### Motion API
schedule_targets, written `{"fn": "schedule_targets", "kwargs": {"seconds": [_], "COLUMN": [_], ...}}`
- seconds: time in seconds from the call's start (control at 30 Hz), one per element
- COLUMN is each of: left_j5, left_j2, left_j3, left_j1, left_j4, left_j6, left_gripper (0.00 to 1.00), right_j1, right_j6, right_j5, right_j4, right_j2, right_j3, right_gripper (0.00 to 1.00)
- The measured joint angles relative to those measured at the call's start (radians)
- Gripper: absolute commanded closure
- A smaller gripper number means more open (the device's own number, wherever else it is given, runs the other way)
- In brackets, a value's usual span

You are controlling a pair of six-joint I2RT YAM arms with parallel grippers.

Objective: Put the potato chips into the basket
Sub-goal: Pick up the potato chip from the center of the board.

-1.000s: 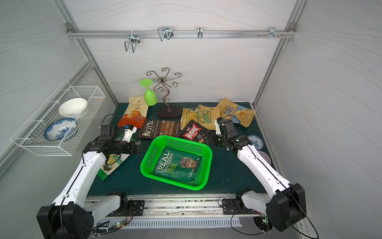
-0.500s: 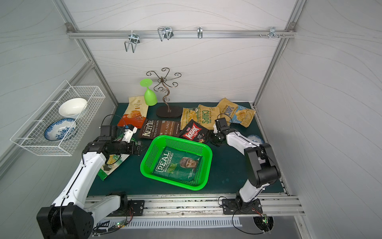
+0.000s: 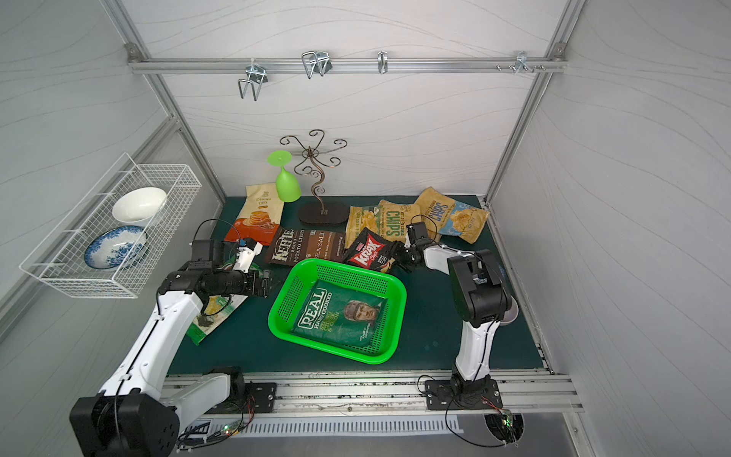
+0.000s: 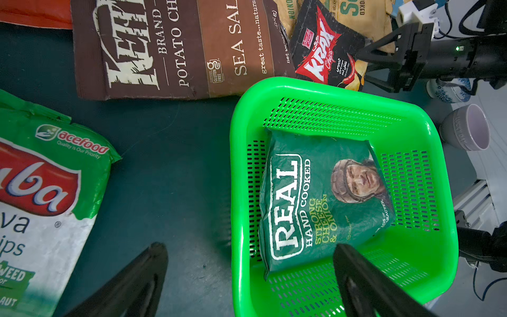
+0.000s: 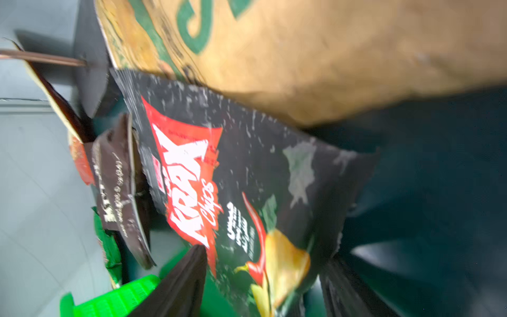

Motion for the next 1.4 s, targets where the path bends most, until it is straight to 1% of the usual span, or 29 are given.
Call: {"fn": "schedule_targets", "kwargs": {"seconds": [0.1, 0.2, 0.3, 0.4, 0.47, 0.57, 0.63, 0.67, 1.1, 1.4], "left_j5": [0.000, 0.000, 0.000, 0.000, 0.000, 0.000, 0.000, 0.000, 0.000, 0.000], "left_j2": [0.000, -0.001, -0.001, -0.001, -0.001, -0.001, -0.001, -0.001, -0.001, -0.001], "left_j3": [0.000, 0.000, 0.000, 0.000, 0.000, 0.000, 0.000, 0.000, 0.000, 0.000], "left_j1": [0.000, 0.000, 0.000, 0.000, 0.000, 0.000, 0.000, 0.000, 0.000, 0.000], "left_j4": [0.000, 0.000, 0.000, 0.000, 0.000, 0.000, 0.000, 0.000, 0.000, 0.000], "left_j6": [0.000, 0.000, 0.000, 0.000, 0.000, 0.000, 0.000, 0.000, 0.000, 0.000], "left_gripper": [0.01, 0.01, 0.01, 0.01, 0.01, 0.01, 0.01, 0.01, 0.01, 0.01], "right_j1": [0.000, 0.001, 0.001, 0.001, 0.002, 0.003, 0.004, 0.006, 0.053, 0.089], "right_j6": [0.019, 0.036, 0.047, 0.045, 0.036, 0.021, 0.003, -0.006, -0.174, -0.255], "right_j5": [-0.022, -0.035, -0.035, -0.026, -0.019, -0.008, 0.001, 0.006, 0.082, 0.154], "right_j4": [0.048, 0.089, 0.102, 0.099, 0.094, 0.079, 0.058, 0.046, -0.129, -0.242], "right_j2": [0.032, 0.051, 0.058, 0.058, 0.057, 0.044, 0.018, 0.001, -0.258, -0.446], "right_j3": [0.021, 0.026, 0.023, 0.014, 0.013, 0.012, 0.012, 0.012, 0.106, 0.118], "right_gripper": [0.33, 0.41, 0.58, 0.81, 0.92, 0.95, 1.00, 1.00, 1.00, 1.00]}}
